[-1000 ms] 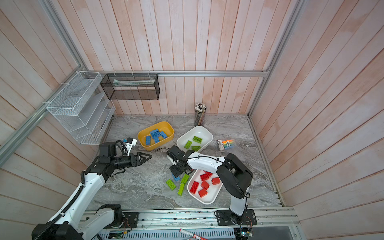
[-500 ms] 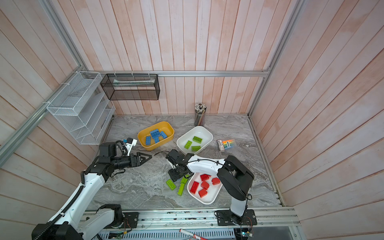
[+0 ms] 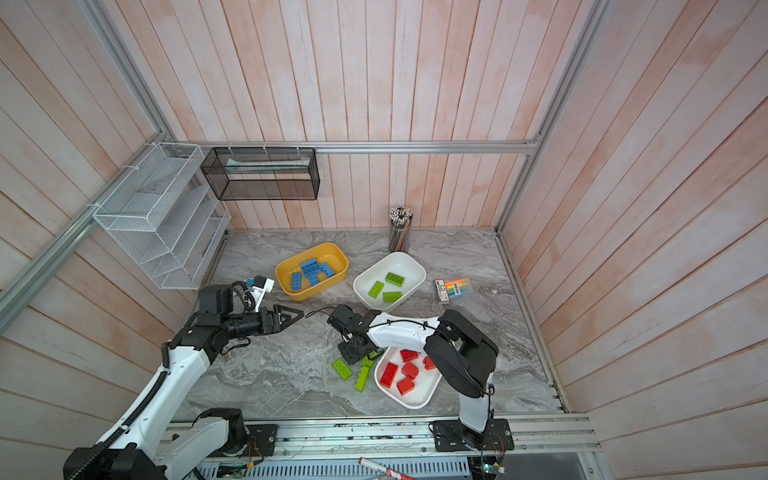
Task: Sort the legos into containers by color
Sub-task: 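Return the right gripper to the pile and grasp a blue brick, then carry the blue brick into the yellow tub and open the right gripper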
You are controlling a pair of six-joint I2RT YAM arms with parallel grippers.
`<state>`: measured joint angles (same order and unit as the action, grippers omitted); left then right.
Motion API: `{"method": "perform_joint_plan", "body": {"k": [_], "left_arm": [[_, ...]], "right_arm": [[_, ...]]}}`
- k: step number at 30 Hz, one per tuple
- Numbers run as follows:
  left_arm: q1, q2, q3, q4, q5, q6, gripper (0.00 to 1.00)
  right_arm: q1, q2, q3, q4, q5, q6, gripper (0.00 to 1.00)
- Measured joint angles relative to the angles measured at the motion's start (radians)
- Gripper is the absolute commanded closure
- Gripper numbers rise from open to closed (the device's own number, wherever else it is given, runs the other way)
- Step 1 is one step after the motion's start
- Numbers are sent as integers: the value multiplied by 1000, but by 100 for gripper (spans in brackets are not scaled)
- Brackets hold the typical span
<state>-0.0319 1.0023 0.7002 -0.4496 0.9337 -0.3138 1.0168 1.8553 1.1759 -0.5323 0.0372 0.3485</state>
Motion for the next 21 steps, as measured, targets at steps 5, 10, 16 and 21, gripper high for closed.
{"method": "perform_joint_plan", "body": {"k": [5,10,16,21], "left_arm": [[0,0,0,0,0,0,0],[6,-5,2,-9,-10,0,0],[24,-14,31,-31,-49,-2,0],[45,-34,60,-47,-82,-1,0]], "right_arm": [[-10,-7,29,-23,4,-8,77],[-76,-38,140,1,-55,-23,77],[-188,-8,374,79,-110,-104,77],[-247,140,605,122,-170,-177,76]]}}
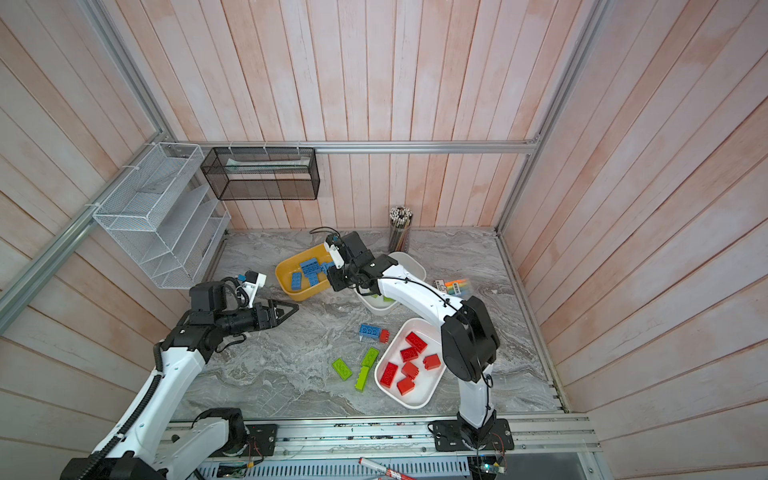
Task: Sort the legos into containers by color
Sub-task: 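Carry the blue brick into the yellow tub and open the right gripper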
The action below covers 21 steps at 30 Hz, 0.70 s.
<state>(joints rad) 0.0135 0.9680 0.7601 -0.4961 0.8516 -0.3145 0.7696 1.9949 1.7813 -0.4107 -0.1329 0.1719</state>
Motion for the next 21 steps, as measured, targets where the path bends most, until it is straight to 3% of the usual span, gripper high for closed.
{"method": "perform_joint_plan", "body": {"k": [10,21], "left_arm": [[16,-6,10,-48,-51,12,0],[20,5,19,-66,-67,27,0]], "right_arm": [[-12,369,425,-41,-82,-139,75],[14,487,480,-57,-165,-202,70]]}}
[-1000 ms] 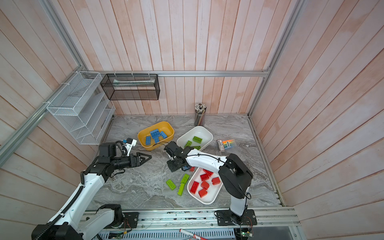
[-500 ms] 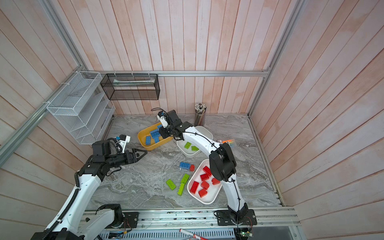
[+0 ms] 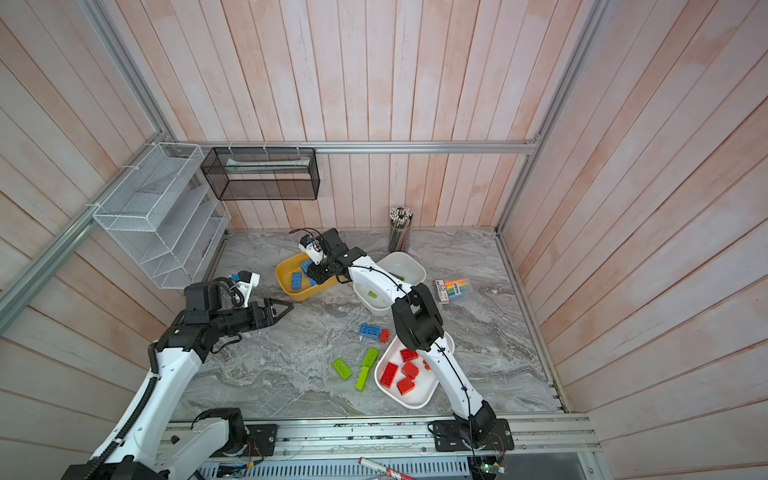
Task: Sort the legos into containers by color
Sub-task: 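Carry the blue brick into the yellow tub and open the right gripper, then return the right gripper to the pile and grasp a lime-green brick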
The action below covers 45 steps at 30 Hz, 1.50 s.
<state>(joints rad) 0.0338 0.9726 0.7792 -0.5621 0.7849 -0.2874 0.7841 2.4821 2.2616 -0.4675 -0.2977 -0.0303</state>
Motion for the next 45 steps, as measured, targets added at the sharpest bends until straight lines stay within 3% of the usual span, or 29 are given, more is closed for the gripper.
{"method": "perform_joint_plan", "body": {"k": [4,8,16,18,21,26,30,37,45], "left_arm": [[1,1,0,-1,-2,0,0],[1,1,0,-3,-2,0,0],[1,-4,0,-11,-1,0,0],[2,-5,0,-14,0,0,0],[2,-5,0,-14,3,-2,0],[4,-5,0,-2,21,-12,0],[5,-2,0,8,31,-19,0],[5,1,-1,28,48,-37,0],[5,-1,-5,31,48,-38,0]], "right_arm": [[18,29,18,3,-21,0,65],[27,44,39,-1,-37,-8,52],[28,13,18,-25,-48,-25,46],[26,-53,-64,-37,-42,-26,45],[23,-244,-311,-19,-32,-8,42],[28,-641,-772,55,-10,85,37],[73,-832,-1008,77,31,181,35],[246,-898,-1205,37,130,341,32],[357,-826,-1211,-9,216,382,34]]}}
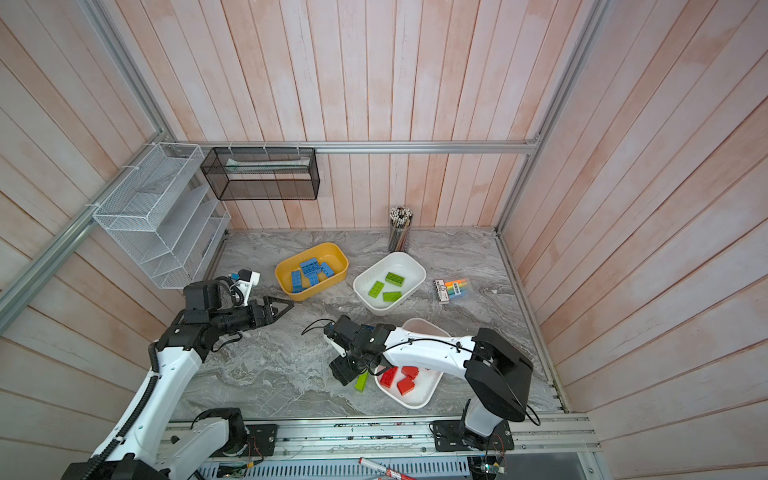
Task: Sort the legos into containers by color
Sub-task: 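Return the right gripper to the pile and grasp a lime-green brick, then carry the lime-green brick into the farther white tub and release it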
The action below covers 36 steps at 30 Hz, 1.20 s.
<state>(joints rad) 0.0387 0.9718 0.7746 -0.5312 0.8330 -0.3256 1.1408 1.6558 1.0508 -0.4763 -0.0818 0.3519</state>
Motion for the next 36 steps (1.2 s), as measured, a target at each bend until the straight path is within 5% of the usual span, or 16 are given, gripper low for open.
{"method": "perform_joint_plan", "body": {"k": [12,27,36], "left_arm": [[0,-5,-19,-1,0,0,0],[0,-3,-21,0,5,4,0],[0,-1,-22,52,50,-39,0]], "right_arm": [[10,153,83,-13,58,-8,44],[37,208,136,-71,136,-26,79],[-176,37,211,-96,120,-77,80]]}}
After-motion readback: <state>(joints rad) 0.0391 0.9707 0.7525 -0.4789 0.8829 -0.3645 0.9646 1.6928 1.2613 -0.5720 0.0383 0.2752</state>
